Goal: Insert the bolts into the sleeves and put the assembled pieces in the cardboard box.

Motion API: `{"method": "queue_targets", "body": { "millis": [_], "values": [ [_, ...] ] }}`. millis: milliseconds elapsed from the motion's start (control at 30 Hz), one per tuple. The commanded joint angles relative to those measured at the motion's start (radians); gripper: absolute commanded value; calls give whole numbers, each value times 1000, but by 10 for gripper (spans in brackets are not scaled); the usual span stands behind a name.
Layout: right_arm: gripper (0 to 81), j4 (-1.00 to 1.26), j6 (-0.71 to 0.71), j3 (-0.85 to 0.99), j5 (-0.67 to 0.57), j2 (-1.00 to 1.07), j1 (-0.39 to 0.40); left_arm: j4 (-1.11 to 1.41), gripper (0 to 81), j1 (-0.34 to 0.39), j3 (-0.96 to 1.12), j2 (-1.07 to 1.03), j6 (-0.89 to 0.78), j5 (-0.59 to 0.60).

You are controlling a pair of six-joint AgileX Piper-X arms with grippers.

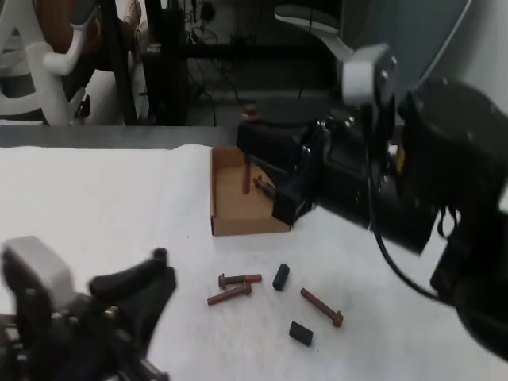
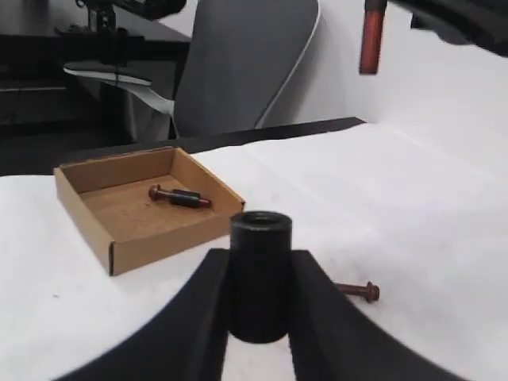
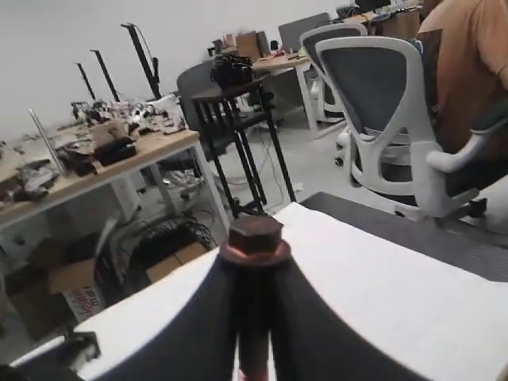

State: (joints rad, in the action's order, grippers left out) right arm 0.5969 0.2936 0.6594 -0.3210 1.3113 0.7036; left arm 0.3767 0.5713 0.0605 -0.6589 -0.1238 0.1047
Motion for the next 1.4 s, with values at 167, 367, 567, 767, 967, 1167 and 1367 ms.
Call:
{"method": "queue_targets", "body": {
  "millis": [167, 367, 567, 767, 967, 1167, 1367],
  "values": [
    [6, 38, 0, -11, -7, -15, 69, 419, 18, 208, 6, -379, 19, -186],
    [6, -113, -130, -11, 42, -15, 71, 655, 18, 207, 35, -562, -29, -193],
    [6, -121, -145, -11, 92, -15, 71, 662, 18, 207, 84, -572, -34, -187],
    [6, -112, -145, -11, 98, -12, 71, 654, 18, 210, 112, -572, -34, -159],
    [6, -76, -145, -6, 98, -12, 71, 574, 18, 210, 112, -572, -34, -155],
    [6, -76, -145, -6, 98, -12, 71, 571, 18, 210, 112, -572, -34, -155],
    [6, -76, -137, -6, 91, -12, 71, 571, 18, 210, 112, -572, -34, -157]
  ]
}}
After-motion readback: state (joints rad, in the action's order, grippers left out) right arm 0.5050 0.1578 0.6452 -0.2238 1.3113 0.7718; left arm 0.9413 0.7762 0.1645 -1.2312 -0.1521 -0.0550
